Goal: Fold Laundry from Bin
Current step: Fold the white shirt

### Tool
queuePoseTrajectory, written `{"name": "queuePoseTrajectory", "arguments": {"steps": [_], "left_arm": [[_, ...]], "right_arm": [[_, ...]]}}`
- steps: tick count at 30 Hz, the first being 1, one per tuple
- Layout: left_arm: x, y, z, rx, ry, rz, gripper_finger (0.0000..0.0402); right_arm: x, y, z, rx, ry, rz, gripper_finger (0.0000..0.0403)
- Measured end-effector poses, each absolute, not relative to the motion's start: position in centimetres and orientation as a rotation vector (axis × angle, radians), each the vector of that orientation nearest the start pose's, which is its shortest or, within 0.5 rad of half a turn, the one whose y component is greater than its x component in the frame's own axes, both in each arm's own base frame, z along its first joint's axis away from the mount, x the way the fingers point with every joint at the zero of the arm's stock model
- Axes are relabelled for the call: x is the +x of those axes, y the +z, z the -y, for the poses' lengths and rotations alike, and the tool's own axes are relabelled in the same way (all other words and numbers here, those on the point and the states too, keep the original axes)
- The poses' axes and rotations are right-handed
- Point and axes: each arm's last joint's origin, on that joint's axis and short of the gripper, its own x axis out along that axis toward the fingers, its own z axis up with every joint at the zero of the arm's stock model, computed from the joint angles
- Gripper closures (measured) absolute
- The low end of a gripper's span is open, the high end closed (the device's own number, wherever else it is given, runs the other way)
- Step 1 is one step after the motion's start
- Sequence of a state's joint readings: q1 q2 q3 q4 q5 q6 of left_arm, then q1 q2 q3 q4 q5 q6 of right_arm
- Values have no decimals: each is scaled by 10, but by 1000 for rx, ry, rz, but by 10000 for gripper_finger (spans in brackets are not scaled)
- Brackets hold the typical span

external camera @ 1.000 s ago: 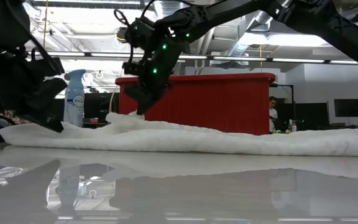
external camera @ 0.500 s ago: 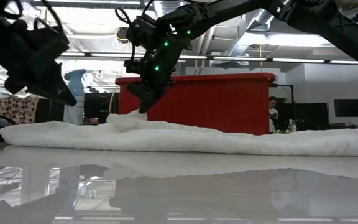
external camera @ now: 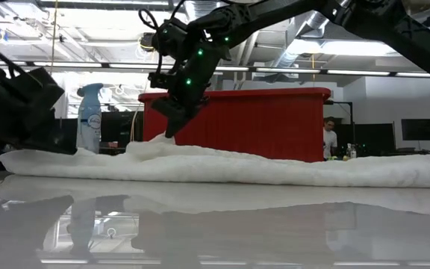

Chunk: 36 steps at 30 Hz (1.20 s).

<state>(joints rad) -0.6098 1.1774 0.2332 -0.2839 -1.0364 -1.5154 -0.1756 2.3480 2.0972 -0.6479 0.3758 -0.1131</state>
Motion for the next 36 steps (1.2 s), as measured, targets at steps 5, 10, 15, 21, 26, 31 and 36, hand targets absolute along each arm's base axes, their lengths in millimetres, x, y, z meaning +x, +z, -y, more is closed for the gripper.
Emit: {"name": "queuePoseTrajectory", "arguments": {"steps": [5, 10, 15, 21, 26, 31, 36], "left_arm": [[125, 102, 57, -505, 832, -341, 401], [125, 103, 56, -494, 833, -331, 401], [125, 103, 56, -494, 833, -331, 401], [125, 103, 56, -494, 838, -309, 402], [131, 111, 61, -477, 811, -233, 402], [139, 135, 79, -200, 737, -184, 402], [135, 146, 85, 30, 755, -123, 394]], "right_arm": [[507, 215, 98, -189, -445, -930, 389], [510, 216, 93, -169, -391, -907, 388], [515, 220, 77, -180, -356, -859, 388], [521, 241, 56, -183, -267, -794, 386], [524, 252, 39, -213, -215, -755, 386], [524, 251, 37, -215, -209, -764, 386], [524, 250, 40, -219, -217, -765, 386]]}}
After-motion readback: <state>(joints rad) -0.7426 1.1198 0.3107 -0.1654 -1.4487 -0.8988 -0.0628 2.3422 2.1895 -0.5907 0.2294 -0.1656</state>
